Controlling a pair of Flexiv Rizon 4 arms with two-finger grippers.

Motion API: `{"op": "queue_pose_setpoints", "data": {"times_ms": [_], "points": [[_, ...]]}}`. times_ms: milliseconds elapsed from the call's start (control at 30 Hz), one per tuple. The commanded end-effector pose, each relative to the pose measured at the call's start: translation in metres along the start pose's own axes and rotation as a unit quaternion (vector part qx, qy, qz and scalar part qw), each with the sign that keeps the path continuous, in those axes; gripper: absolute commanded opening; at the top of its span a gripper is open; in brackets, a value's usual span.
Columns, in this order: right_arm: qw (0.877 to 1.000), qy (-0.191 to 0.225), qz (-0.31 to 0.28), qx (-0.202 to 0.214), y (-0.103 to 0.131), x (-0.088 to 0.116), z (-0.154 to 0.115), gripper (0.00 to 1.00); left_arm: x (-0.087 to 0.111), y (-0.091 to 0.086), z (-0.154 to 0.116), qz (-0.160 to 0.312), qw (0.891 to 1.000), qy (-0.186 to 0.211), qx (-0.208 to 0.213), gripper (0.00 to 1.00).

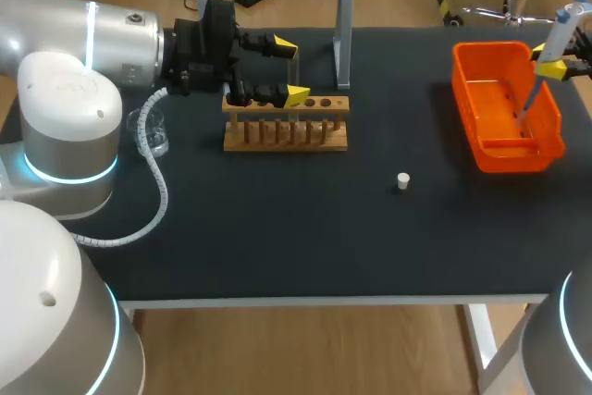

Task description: Invert the test tube, pick up the pipette, mount the tip to pipette, aspirate from beaker and dispense into the tube, eject the tip, return the pipette, and cap with the stopper.

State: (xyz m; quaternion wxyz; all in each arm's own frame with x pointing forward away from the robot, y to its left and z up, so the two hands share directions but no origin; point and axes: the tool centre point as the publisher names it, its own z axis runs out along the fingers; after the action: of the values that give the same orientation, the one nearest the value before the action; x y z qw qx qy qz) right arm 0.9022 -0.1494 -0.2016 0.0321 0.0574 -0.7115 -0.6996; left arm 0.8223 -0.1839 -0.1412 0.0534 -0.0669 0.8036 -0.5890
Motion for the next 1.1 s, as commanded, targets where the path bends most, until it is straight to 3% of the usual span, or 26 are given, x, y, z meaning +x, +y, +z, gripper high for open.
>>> {"op": "queue_pose_setpoints", "data": {"times_ms": [33, 133, 300, 700, 967, 1100], "points": [[1.0, 0.0, 0.0, 0.002, 0.001, 0.001, 0.0, 0.0, 0.0, 0.001, 0.0, 0.001, 1.0, -0.001, 0.001, 1.0], [1.0, 0.0, 0.0, 0.002, 0.001, 0.001, 0.0, 0.0, 0.0, 0.001, 0.0, 0.001, 1.0, -0.001, 0.001, 1.0], [1.0, 0.0, 0.0, 0.002, 0.001, 0.001, 0.0, 0.0, -0.002, -0.019, 0.024, -0.027, 0.999, -0.006, -0.025, 1.0], [1.0, 0.0, 0.0, 0.002, 0.001, 0.001, 0.0, 0.0, -0.008, -0.083, 0.12, -0.024, 0.998, 0.007, -0.057, 1.0], [1.0, 0.0, 0.0, 0.002, 0.001, 0.001, 0.0, 0.0, -0.006, -0.102, 0.18, -0.028, 0.997, 0.025, -0.064, 1.0], [1.0, 0.0, 0.0, 0.002, 0.001, 0.001, 0.0, 0.0, -0.006, -0.11, 0.201, -0.036, 0.997, 0.016, -0.066, 1.0]]}}
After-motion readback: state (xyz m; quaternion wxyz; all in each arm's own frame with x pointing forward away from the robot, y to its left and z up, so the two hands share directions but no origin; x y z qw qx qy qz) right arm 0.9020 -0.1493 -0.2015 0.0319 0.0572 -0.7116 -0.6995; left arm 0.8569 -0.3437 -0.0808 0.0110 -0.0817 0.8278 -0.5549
